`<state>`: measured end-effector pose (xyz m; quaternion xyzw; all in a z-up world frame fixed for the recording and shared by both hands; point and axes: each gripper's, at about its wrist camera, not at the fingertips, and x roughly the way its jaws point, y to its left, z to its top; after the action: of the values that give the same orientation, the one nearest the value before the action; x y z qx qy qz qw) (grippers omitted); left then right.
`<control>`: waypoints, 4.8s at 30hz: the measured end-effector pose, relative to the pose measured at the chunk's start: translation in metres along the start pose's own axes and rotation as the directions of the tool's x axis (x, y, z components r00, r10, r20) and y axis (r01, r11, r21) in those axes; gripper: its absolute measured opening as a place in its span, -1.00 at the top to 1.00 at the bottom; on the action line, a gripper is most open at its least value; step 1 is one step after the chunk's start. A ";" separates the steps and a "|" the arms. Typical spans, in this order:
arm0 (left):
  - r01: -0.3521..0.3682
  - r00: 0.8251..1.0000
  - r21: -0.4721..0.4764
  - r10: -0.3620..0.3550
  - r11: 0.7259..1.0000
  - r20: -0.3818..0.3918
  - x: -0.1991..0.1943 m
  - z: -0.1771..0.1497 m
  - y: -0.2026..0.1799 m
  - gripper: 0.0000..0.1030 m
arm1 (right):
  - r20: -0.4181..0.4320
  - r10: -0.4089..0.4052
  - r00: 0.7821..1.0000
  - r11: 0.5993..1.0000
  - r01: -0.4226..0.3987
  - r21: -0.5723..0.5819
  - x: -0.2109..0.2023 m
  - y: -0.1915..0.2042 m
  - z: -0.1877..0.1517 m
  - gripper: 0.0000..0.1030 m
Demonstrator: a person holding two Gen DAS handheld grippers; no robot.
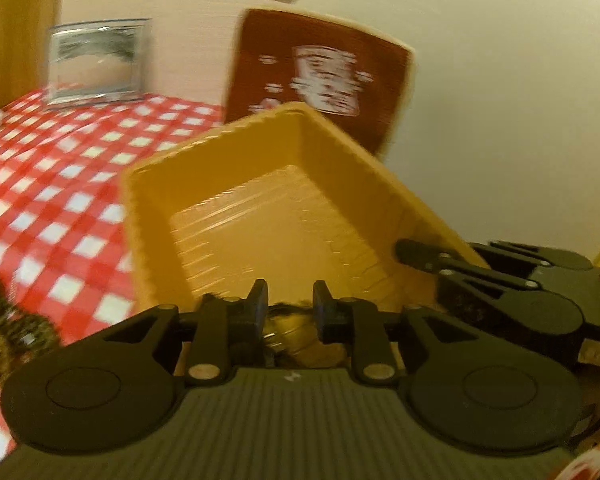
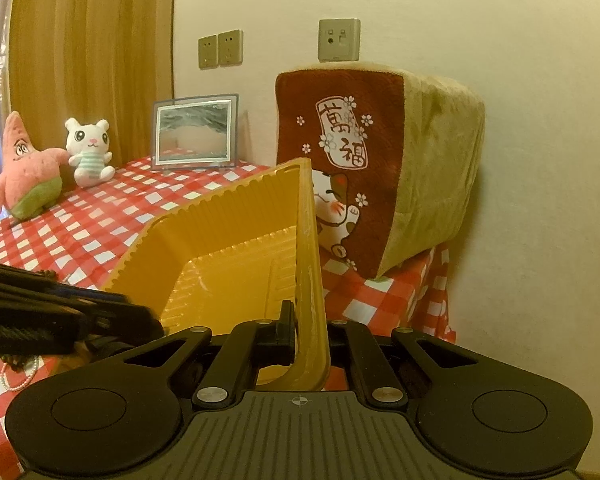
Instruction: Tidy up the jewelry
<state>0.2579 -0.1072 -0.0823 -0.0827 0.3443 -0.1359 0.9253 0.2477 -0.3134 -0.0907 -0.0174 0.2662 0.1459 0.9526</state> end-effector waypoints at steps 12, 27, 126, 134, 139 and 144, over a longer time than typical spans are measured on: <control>-0.319 0.947 -0.139 0.320 0.937 -0.015 -0.068 -0.026 0.090 0.51 | -0.007 -0.004 1.000 1.000 0.004 -0.003 0.003 -0.002 -0.001 0.90; -0.512 0.859 -0.202 0.500 0.835 -0.110 -0.117 -0.075 0.141 0.51 | -0.007 -0.005 1.000 1.000 0.005 -0.005 0.003 -0.001 0.000 0.90; 0.049 0.997 0.017 -0.050 0.999 0.064 -0.047 0.045 -0.013 0.94 | -0.008 0.003 1.000 1.000 -0.003 -0.010 0.000 0.004 0.001 0.89; 0.134 0.991 -0.001 -0.134 0.991 0.003 -0.005 0.047 -0.032 0.94 | -0.009 0.006 1.000 1.000 -0.006 -0.001 0.000 0.003 0.002 0.88; 0.114 0.992 -0.021 -0.115 0.993 -0.047 0.009 0.037 -0.029 0.89 | -0.014 0.007 1.000 1.000 -0.007 0.004 0.002 0.000 0.002 0.88; 0.061 0.998 -0.032 -0.061 0.998 -0.010 -0.006 0.036 -0.018 0.65 | -0.017 0.005 1.000 1.000 -0.005 0.006 0.003 0.000 0.002 0.89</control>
<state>0.2739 -0.1207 -0.0469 -0.1073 0.3488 -0.1591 0.9173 0.2512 -0.3126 -0.0909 -0.0149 0.2750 0.1474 0.9499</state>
